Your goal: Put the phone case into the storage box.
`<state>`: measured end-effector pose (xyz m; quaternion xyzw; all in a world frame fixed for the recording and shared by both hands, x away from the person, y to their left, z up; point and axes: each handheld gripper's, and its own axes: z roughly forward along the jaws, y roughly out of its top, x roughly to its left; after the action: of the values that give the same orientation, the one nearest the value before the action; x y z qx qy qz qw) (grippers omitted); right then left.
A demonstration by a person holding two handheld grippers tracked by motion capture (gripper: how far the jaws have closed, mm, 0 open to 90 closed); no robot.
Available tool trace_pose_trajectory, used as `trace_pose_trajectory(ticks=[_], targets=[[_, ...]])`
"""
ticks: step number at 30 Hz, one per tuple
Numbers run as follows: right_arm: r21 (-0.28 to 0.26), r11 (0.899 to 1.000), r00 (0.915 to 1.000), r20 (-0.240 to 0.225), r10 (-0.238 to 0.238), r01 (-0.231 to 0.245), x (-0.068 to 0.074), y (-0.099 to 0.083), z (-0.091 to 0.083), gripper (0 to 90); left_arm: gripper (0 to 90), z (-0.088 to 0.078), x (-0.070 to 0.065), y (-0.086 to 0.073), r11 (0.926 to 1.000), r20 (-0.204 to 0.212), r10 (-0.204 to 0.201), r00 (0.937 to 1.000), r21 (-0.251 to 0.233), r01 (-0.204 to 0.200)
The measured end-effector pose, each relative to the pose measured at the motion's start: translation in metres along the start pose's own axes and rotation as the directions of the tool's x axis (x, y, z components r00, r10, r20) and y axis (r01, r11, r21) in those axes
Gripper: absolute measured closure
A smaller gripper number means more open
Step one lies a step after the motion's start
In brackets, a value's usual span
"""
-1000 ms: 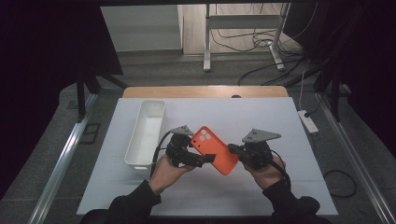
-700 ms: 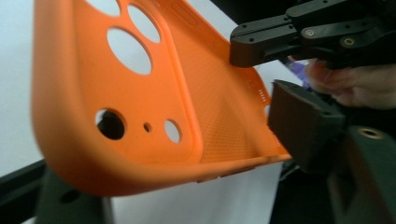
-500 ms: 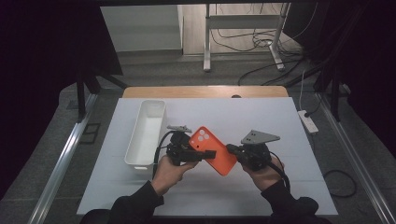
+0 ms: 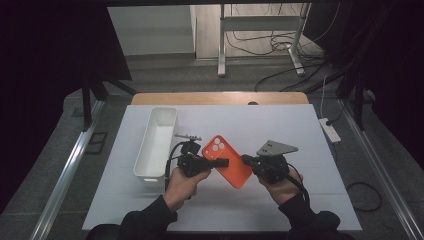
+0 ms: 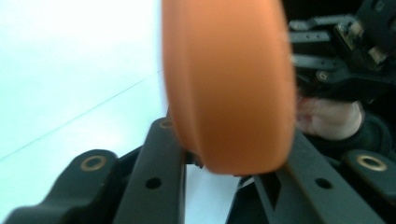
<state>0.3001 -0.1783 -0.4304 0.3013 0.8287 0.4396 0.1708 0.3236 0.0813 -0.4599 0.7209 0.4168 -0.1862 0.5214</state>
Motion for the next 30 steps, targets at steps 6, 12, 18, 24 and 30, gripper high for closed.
trace_pose_trajectory(ticks=[6, 12, 18, 24, 30], targets=[[0.012, 1.000, 1.0000, -0.008, -0.001, 0.002, 0.000, 0.000, 0.002, 86.0, 85.3, -0.001, -0.002, -0.001, 1.0000, -0.013, 0.004, 0.9999, -0.004, -0.004], [-0.004, 0.999, 0.9984, -0.032, 0.046, -0.046, -0.003, 0.001, 0.000, 65.5, 85.4, -0.005, -0.003, 0.001, 0.9997, -0.043, 0.018, 0.9989, -0.017, -0.019], [0.011, 0.998, 0.9963, -0.049, 0.070, -0.070, -0.008, 0.000, -0.002, 46.2, 85.1, -0.010, -0.002, 0.003, 0.9988, -0.060, 0.046, 0.9972, -0.013, -0.047], [0.041, 0.996, 0.9914, -0.100, 0.085, -0.081, -0.013, 0.000, -0.005, 28.0, 85.0, -0.018, 0.000, 0.006, 0.9952, -0.063, 0.097, 0.9933, 0.023, -0.095], [0.052, 0.996, 0.9885, -0.127, 0.082, -0.075, -0.011, -0.001, -0.007, 12.3, 84.9, -0.021, 0.002, 0.006, 0.9853, -0.031, 0.156, 0.9873, 0.075, -0.153]])
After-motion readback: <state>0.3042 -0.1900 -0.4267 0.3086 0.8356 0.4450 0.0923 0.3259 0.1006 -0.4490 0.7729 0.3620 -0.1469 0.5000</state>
